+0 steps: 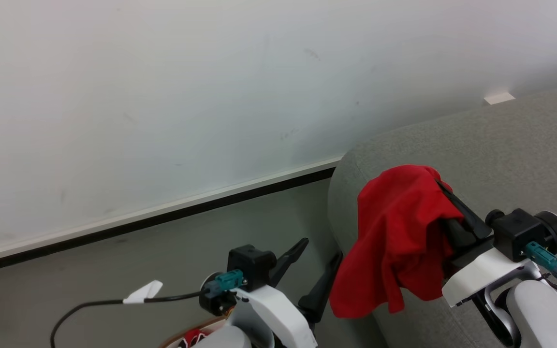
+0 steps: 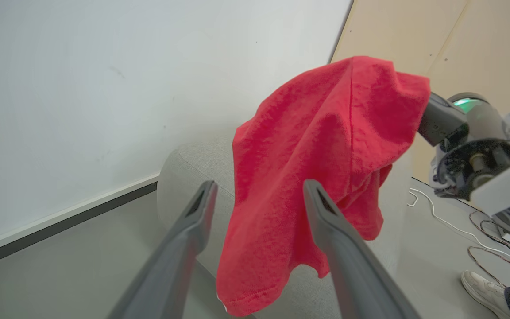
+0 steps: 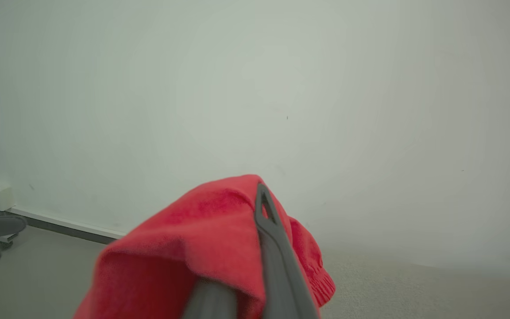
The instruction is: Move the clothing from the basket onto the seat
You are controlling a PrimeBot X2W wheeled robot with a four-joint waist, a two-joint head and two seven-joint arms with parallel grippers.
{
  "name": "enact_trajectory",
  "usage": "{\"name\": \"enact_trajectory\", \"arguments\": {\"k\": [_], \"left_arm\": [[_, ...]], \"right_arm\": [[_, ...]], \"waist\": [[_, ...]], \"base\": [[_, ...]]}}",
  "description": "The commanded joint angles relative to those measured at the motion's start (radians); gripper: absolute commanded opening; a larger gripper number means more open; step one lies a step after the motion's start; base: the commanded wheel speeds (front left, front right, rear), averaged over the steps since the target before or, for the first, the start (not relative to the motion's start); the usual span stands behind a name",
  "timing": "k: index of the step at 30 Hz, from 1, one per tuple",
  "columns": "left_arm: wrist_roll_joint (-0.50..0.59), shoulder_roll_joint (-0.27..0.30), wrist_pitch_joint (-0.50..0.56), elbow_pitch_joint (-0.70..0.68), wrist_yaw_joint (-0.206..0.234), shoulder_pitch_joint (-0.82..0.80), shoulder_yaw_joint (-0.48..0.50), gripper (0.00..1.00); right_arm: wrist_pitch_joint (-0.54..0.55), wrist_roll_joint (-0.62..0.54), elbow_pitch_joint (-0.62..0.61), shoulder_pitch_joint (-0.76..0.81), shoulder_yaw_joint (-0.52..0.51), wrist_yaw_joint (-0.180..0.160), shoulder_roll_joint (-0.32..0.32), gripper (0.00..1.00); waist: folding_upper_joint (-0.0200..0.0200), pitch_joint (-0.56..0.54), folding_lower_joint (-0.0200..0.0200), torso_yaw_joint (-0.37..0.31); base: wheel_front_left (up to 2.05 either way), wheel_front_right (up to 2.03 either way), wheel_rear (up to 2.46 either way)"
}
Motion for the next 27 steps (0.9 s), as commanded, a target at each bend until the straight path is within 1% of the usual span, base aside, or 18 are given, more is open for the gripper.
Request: {"name": "enact_trajectory", "arguments": {"k": [1, 4, 8, 11, 12, 13, 19, 22, 27], "left_arm": [[0.004, 0.002, -0.007, 0.000, -0.003, -0.008, 0.002, 1.00], [0.007, 0.001, -0.004, -0.001, -0.005, -0.017, -0.001, 1.00], [0.014, 0.000, 0.007, -0.008, -0.011, -0.035, -0.008, 1.00], [0.029, 0.002, 0.021, -0.019, -0.009, -0.064, -0.013, 1.00], [0.029, 0.002, 0.021, -0.019, -0.009, -0.064, -0.013, 1.00], [0.033, 0.006, 0.028, -0.025, -0.011, -0.083, -0.014, 1.00], [0.079, 0.024, 0.084, -0.077, -0.030, -0.215, -0.017, 1.00], [0.100, 0.032, 0.111, -0.104, -0.044, -0.285, -0.018, 1.00], [0.141, 0.031, 0.157, -0.151, -0.067, -0.398, -0.025, 1.00]], "right_arm": [[0.010, -0.008, -0.024, 0.020, -0.011, -0.002, -0.006, 0.00], [0.025, -0.004, -0.056, 0.030, -0.026, -0.002, -0.009, 0.00], [0.038, -0.013, -0.085, 0.044, -0.060, -0.002, -0.019, 0.00], [0.046, -0.021, -0.106, 0.042, -0.103, -0.002, -0.030, 0.00], [0.046, -0.021, -0.106, 0.042, -0.103, -0.002, -0.030, 0.00], [0.042, -0.020, -0.115, 0.031, -0.124, -0.002, -0.030, 0.00], [0.027, -0.026, -0.103, -0.053, -0.292, -0.002, -0.028, 0.00], [0.027, -0.025, -0.068, -0.135, -0.405, -0.002, -0.022, 0.00], [0.042, -0.068, 0.014, -0.309, -0.613, -0.002, -0.046, 0.00]], "waist": [[-0.0001, 0.015, 0.0000, -0.032], [-0.0001, 0.029, 0.0000, -0.046], [-0.0001, 0.058, 0.0000, -0.045], [-0.0001, 0.106, 0.0000, -0.038], [-0.0001, 0.106, 0.0000, -0.038], [-0.0001, 0.136, 0.0000, -0.033], [-0.0001, 0.332, 0.0000, 0.022], [-0.0001, 0.435, 0.0000, 0.047], [-0.0001, 0.598, 0.0000, 0.095]], "base": [[0.00, 0.00, 0.00], [0.00, 0.00, 0.00], [0.00, 0.00, 0.00], [0.00, 0.00, 0.00], [0.00, 0.00, 0.00], [0.00, 0.00, 0.00], [0.00, 0.00, 0.00], [0.00, 0.00, 0.00], [0.00, 0.00, 0.00]]}}
